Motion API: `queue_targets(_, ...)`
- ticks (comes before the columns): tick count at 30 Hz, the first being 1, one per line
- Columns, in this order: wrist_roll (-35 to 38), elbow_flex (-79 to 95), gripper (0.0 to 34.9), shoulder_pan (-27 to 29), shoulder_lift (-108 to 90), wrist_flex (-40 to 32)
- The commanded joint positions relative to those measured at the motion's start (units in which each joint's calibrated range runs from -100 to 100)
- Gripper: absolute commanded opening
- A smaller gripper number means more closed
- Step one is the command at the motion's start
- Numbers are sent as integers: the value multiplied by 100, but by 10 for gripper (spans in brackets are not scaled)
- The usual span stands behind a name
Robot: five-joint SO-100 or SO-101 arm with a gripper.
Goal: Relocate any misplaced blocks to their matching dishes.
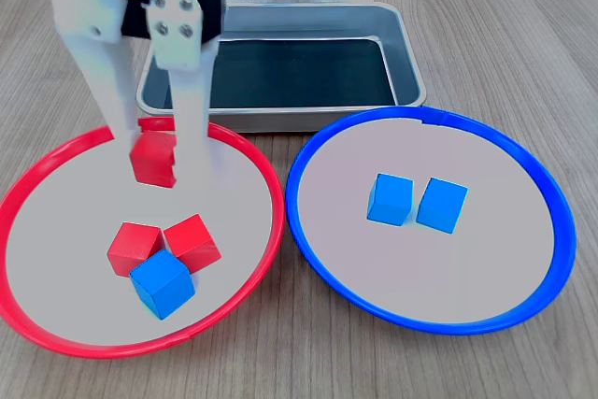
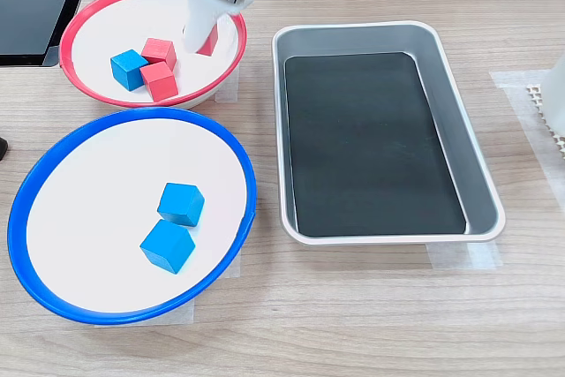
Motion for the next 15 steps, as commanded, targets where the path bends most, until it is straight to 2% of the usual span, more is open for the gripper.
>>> queue_targets(1,34,-497,4,96,142,-46)
queue_targets(5,15,-643,18,96,346,-38)
queue_targets(10,10,-943,86,86,602,20)
queue_targets(15,10,-1180,123,114,704,-54)
